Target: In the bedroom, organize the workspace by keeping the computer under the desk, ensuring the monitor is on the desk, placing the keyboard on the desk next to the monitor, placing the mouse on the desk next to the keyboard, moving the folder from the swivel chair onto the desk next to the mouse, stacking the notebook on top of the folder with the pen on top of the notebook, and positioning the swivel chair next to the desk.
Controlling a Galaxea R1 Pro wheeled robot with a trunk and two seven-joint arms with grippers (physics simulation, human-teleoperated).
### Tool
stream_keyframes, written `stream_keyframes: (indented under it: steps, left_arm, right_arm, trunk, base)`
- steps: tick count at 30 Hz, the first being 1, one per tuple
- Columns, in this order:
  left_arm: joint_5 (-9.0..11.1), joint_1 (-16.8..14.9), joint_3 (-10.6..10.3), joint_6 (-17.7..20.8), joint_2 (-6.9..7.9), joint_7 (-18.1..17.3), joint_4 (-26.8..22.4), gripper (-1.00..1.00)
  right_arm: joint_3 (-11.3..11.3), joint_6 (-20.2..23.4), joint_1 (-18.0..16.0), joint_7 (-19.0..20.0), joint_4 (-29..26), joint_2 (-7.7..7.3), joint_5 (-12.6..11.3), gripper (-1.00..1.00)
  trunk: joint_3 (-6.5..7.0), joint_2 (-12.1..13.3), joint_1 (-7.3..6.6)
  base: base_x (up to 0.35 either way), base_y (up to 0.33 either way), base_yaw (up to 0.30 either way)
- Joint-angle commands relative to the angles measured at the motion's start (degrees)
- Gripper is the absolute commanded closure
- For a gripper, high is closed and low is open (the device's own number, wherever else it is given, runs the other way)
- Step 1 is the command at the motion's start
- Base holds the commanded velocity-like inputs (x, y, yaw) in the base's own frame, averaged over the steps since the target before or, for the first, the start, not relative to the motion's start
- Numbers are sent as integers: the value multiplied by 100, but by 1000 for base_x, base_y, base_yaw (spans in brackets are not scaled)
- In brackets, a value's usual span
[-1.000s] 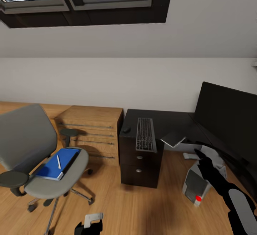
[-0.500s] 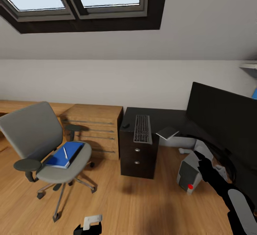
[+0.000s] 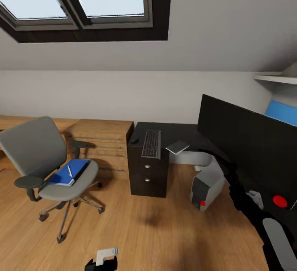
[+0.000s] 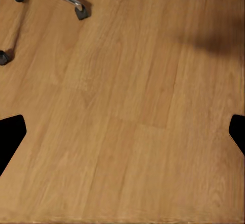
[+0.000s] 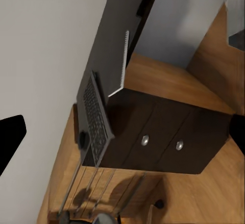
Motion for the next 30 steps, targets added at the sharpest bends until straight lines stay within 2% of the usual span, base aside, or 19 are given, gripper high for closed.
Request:
stream_keyframes:
  steps: [1,3,5,8,19,22,25,26,29,30]
  left_arm:
    - [63,-5,-46,-28,5,42,5,-100]
    - [64,-5,-46,-28,5,41,8,-100]
    - [71,-5,-43,-30,5,39,9,-100]
    - [74,-5,-39,-34,5,25,10,-100]
    - [83,-5,-20,-29,5,27,21,-100]
    - [82,-5,-20,-28,5,41,19,-100]
    - [220,-5,-20,-32,5,47,19,-100]
    - [288,-5,-20,-35,5,45,23,-100]
    - [314,-5,-20,-36,5,46,26,-100]
    - [320,-5,-20,-36,5,45,26,-100]
  right_arm:
    - [-2,21,-4,-46,-7,0,-20,-100]
    - [31,22,-4,-46,-7,0,37,-100]
    - [183,24,-4,-39,-7,-3,108,-100]
    - [226,28,-4,-35,-7,-5,123,-100]
    - [253,31,-4,-24,-28,0,132,-100]
    - [247,37,-4,-14,-41,-7,135,-100]
    - [220,7,-4,-10,-16,-25,189,-100]
    - [208,-62,-4,-22,-18,-29,423,-100]
    - [203,-181,-4,-40,-32,-63,991,-100]
    - [200,-203,-4,-49,-37,-114,1331,-100]
  trunk:
    - [12,37,-26]
    - [48,118,-70]
    - [84,198,-114]
    - [138,318,-180]
    - [335,759,-421]
    - [335,759,-421]
    - [335,759,-421]
    - [335,759,-421]
    - [335,759,-421]
    - [335,759,-421]
  base:
    - [-296,-188,-240]
    - [-296,-183,-221]
    - [-305,-140,-84]
    - [-324,-55,-22]
    - [-336,-17,-2]
    - [-326,-144,0]
    - [-47,-38,0]
    - [-8,-7,0]
    - [-4,-3,0]
    - [-2,-1,0]
